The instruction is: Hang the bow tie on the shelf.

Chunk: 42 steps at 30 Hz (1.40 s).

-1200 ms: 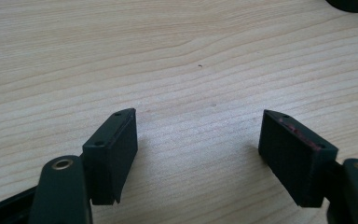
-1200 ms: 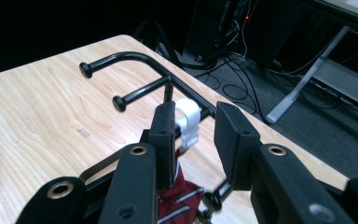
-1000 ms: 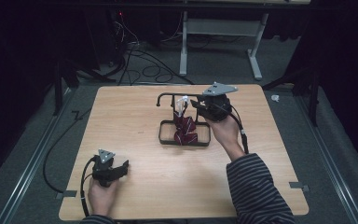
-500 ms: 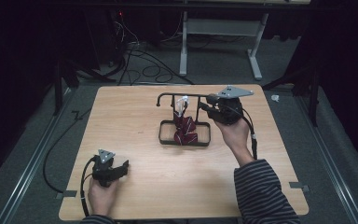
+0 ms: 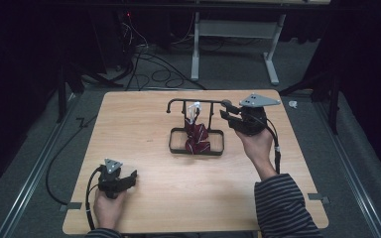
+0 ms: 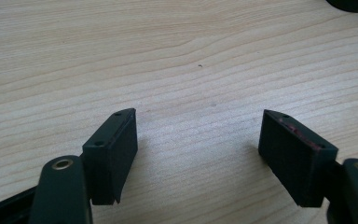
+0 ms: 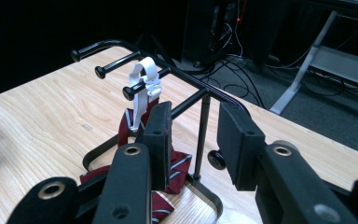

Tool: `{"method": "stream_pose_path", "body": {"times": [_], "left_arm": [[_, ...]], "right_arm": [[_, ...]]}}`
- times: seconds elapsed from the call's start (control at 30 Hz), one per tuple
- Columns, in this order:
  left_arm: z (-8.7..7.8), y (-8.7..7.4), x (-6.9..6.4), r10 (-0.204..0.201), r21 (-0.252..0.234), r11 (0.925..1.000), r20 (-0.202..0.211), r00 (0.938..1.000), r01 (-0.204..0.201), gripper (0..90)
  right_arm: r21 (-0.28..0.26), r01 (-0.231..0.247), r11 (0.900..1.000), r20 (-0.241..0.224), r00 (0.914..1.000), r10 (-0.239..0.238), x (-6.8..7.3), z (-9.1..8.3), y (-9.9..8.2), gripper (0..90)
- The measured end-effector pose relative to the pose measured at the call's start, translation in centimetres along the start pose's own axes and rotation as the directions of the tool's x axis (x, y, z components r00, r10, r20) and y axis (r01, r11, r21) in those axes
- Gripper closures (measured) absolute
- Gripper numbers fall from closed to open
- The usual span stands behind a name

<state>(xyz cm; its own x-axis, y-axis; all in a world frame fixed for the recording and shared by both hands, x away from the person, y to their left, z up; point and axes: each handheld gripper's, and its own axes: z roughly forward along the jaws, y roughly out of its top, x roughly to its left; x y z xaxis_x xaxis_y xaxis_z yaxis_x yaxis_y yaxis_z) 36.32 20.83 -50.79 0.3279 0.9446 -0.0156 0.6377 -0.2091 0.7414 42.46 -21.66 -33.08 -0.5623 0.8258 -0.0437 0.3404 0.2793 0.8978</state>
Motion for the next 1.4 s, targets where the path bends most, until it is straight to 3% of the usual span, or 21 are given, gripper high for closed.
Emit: {"method": "stream_pose_path", "body": {"times": [0.5,1.4], "left_arm": [[0.0,0.0,0.0,0.0,0.0,1.0,0.0,1.0,0.0,28.5],[0.0,0.0,0.0,-0.002,-0.005,1.0,-0.001,1.0,0.002,28.5]], "right_arm": [[-0.014,-0.019,0.9997,0.008,0.9998,0.019,-0.6,-1.9,-0.4,66.8],[-0.045,-0.093,0.9946,0.036,0.9948,0.095,-2.6,-5.0,-3.2,64.4]]}}
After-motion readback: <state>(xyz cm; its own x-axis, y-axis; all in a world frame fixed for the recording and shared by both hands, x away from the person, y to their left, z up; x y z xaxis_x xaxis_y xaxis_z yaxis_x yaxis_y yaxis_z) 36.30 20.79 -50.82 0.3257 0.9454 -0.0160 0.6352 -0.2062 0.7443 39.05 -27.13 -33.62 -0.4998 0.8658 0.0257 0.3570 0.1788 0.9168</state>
